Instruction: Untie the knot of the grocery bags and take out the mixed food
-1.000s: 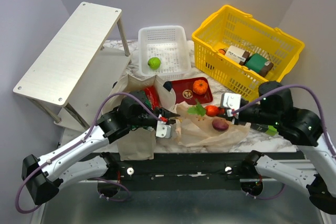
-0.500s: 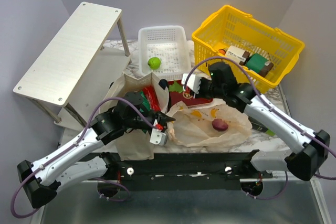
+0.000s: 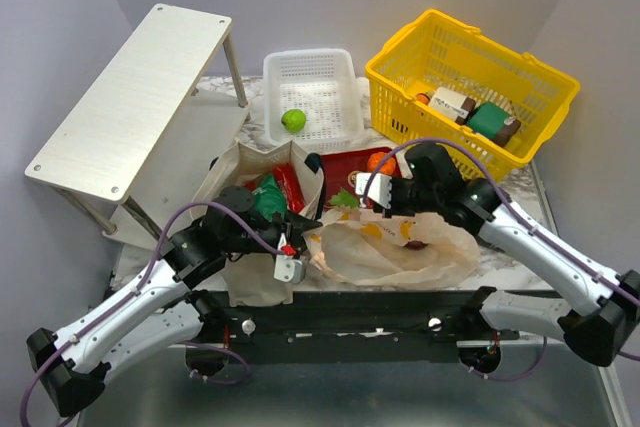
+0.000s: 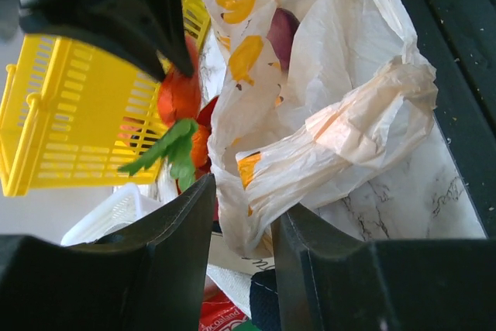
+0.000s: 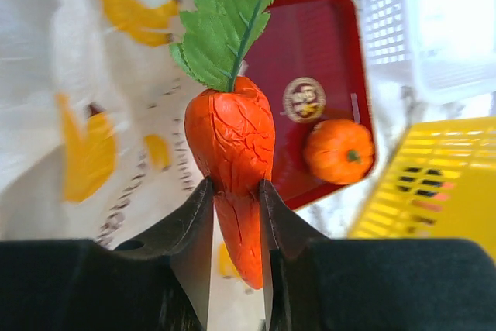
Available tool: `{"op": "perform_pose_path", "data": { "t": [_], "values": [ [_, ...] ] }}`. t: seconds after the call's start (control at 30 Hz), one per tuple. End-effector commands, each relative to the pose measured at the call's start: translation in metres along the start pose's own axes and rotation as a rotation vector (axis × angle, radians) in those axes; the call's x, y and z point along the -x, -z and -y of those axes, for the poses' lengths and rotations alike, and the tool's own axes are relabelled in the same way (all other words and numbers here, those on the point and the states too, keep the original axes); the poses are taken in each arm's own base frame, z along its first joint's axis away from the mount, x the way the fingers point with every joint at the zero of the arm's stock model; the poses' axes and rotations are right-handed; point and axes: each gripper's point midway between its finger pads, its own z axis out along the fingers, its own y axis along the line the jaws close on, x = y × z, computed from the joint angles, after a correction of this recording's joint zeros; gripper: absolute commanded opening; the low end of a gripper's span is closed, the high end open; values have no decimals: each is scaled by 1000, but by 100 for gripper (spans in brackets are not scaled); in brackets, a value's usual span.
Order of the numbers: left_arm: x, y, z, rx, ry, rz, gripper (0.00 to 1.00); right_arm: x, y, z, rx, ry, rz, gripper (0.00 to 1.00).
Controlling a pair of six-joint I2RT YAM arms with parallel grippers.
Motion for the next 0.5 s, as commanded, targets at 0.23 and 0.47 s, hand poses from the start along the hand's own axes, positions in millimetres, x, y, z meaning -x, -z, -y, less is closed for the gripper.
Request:
{"op": "perform_pose_path", "data": {
  "t": [0.23, 0.47],
  "values": [
    [-14, -5, 8, -20, 63, -32, 48, -49, -56, 84, -4, 201, -158, 0],
    [-15, -4, 8, -16, 95, -38, 49, -58, -89, 52, 165, 164, -105, 1]
  ]
}}
